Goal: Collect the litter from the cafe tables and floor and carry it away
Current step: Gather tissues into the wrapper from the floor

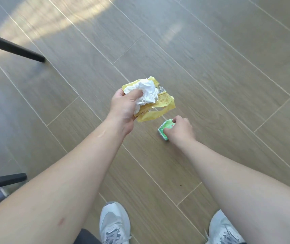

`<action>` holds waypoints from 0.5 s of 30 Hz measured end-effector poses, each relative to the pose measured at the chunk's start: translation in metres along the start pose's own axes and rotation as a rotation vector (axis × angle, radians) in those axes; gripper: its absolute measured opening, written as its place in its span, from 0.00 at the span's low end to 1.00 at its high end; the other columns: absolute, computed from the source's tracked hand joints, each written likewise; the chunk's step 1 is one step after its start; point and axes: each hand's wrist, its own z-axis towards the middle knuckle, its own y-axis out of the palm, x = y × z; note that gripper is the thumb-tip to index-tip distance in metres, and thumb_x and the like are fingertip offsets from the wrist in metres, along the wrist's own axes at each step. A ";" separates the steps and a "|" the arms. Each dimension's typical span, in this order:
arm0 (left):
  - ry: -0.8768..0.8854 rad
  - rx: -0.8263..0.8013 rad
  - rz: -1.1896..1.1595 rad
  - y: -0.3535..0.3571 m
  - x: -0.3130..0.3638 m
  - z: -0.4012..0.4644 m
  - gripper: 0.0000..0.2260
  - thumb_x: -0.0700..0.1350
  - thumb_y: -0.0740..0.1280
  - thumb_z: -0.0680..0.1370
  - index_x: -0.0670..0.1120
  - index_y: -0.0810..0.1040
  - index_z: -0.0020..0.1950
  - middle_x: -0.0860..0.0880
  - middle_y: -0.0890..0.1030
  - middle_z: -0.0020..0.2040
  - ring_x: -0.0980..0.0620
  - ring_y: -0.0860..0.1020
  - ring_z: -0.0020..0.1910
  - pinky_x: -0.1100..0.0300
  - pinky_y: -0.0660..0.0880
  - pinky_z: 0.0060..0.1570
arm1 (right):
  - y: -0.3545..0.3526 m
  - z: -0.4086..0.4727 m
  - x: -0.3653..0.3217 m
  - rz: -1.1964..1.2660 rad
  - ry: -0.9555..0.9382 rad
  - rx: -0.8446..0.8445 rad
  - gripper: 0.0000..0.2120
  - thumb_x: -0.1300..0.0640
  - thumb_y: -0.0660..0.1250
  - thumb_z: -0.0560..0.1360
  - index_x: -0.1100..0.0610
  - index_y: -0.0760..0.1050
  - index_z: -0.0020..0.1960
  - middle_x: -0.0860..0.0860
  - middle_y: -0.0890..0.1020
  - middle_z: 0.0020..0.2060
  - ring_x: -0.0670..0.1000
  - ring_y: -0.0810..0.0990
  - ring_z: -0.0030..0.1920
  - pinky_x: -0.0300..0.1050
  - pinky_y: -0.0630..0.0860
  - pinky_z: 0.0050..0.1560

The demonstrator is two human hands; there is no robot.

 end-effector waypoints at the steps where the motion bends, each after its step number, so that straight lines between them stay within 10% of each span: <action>1: 0.005 0.000 0.004 -0.001 -0.003 0.005 0.12 0.35 0.69 0.77 0.47 0.78 0.57 0.47 0.86 0.45 0.47 0.85 0.39 0.48 0.83 0.39 | 0.009 0.006 0.002 -0.076 -0.025 0.016 0.23 0.46 0.69 0.72 0.52 0.69 0.62 0.52 0.71 0.60 0.57 0.72 0.61 0.49 0.70 0.50; 8: 0.022 -0.024 0.003 -0.007 -0.008 0.015 0.10 0.34 0.69 0.77 0.46 0.79 0.56 0.46 0.86 0.46 0.44 0.86 0.41 0.43 0.83 0.41 | 0.037 0.023 0.003 -0.268 -0.082 0.072 0.31 0.44 0.75 0.70 0.54 0.63 0.63 0.54 0.71 0.62 0.58 0.69 0.65 0.52 0.71 0.49; 15: 0.016 -0.008 0.004 -0.004 0.002 0.007 0.11 0.34 0.69 0.77 0.45 0.78 0.57 0.45 0.86 0.48 0.46 0.86 0.38 0.49 0.83 0.35 | 0.020 0.018 -0.006 -0.205 -0.081 -0.023 0.14 0.57 0.65 0.74 0.54 0.65 0.56 0.55 0.75 0.59 0.60 0.73 0.60 0.51 0.67 0.45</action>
